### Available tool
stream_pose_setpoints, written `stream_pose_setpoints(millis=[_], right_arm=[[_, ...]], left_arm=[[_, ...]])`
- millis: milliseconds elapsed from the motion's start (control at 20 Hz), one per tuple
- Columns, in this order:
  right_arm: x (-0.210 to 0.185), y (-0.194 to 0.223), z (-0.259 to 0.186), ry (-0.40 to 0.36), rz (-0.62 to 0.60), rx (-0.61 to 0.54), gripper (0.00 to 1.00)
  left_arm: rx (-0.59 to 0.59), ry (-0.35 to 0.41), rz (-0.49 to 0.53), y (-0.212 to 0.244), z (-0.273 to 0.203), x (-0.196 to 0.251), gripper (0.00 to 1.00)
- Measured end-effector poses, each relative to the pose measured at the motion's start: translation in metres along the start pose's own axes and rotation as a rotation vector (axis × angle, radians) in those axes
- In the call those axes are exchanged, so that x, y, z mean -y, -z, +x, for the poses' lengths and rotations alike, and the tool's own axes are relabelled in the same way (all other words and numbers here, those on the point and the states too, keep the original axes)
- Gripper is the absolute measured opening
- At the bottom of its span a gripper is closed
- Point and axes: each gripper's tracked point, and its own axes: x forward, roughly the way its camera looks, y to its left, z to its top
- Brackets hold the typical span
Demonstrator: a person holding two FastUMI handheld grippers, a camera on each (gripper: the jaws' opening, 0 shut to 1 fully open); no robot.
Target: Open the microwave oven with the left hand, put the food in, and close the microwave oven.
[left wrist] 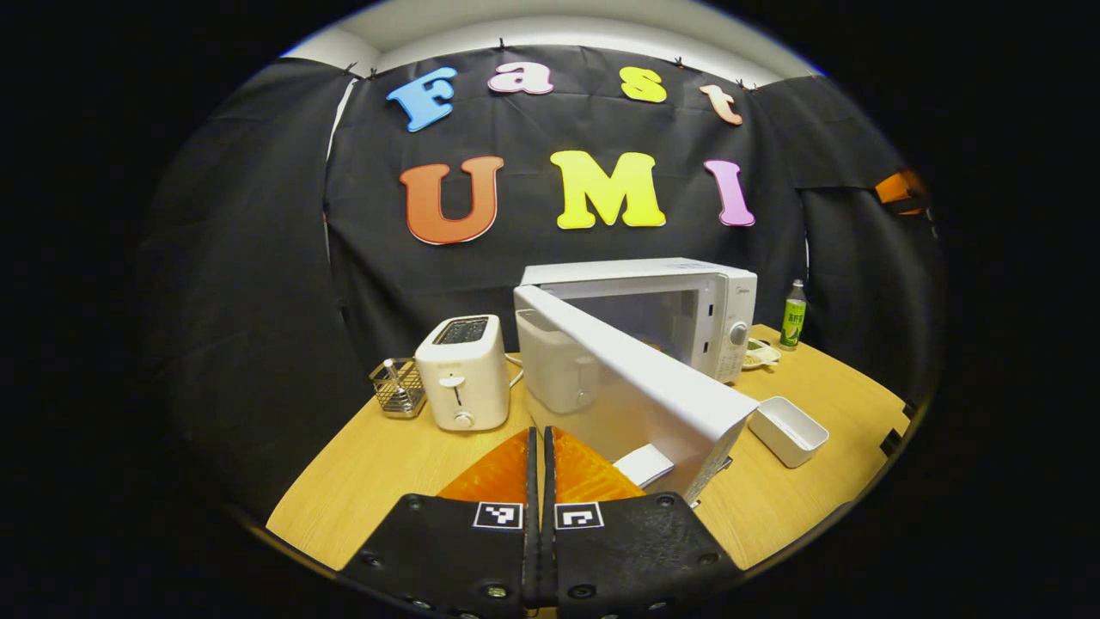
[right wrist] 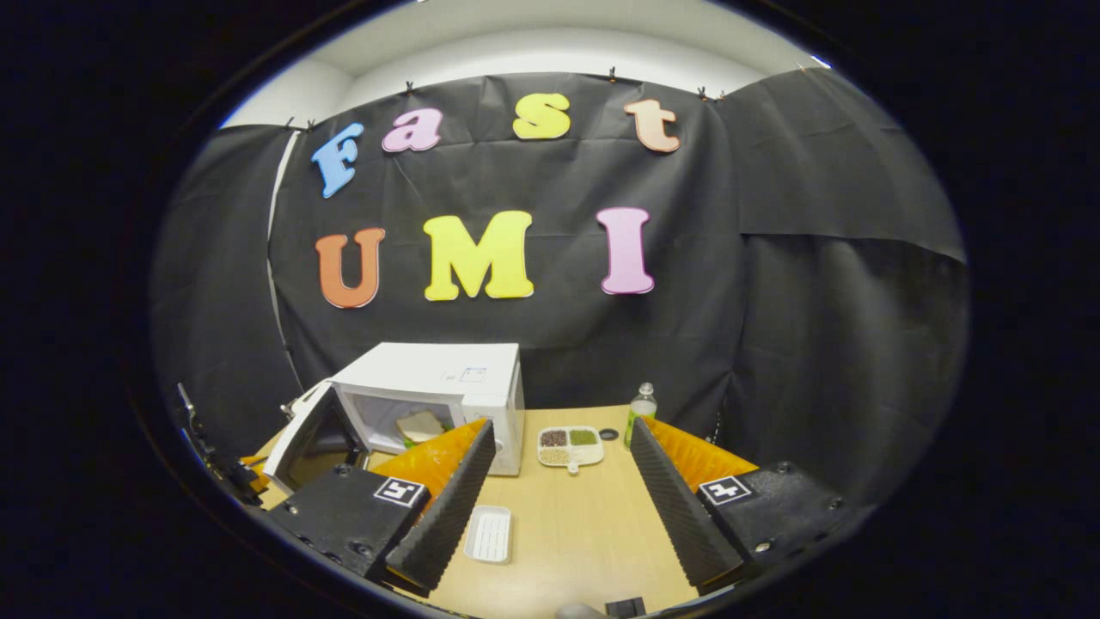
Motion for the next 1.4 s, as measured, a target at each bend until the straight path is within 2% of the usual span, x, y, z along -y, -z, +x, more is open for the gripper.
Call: stream_pose_setpoints(millis=[400,750,1250,1300,1350,1400], right_arm=[[0.017,0.003,-0.001,0.005,-0.033,0.0,0.92],[0.038,0.006,0.004,0.021,-0.031,-0.015,0.92],[0.052,0.001,0.03,0.019,-0.03,-0.031,0.92],[0.053,0.001,0.032,0.018,-0.03,-0.034,1.0],[0.054,0.001,0.035,0.018,-0.03,-0.036,0.92],[0.055,0.001,0.038,0.017,-0.03,-0.04,1.0]], left_arm=[[0.021,0.134,0.033,-0.015,0.023,0.08,0.0],[0.024,0.208,0.043,-0.025,0.048,0.133,0.0],[0.04,0.244,0.039,-0.046,0.101,0.179,0.0],[0.043,0.239,0.048,-0.049,0.108,0.181,0.0],[0.048,0.231,0.058,-0.05,0.113,0.183,0.0],[0.049,0.227,0.062,-0.051,0.118,0.186,0.0]])
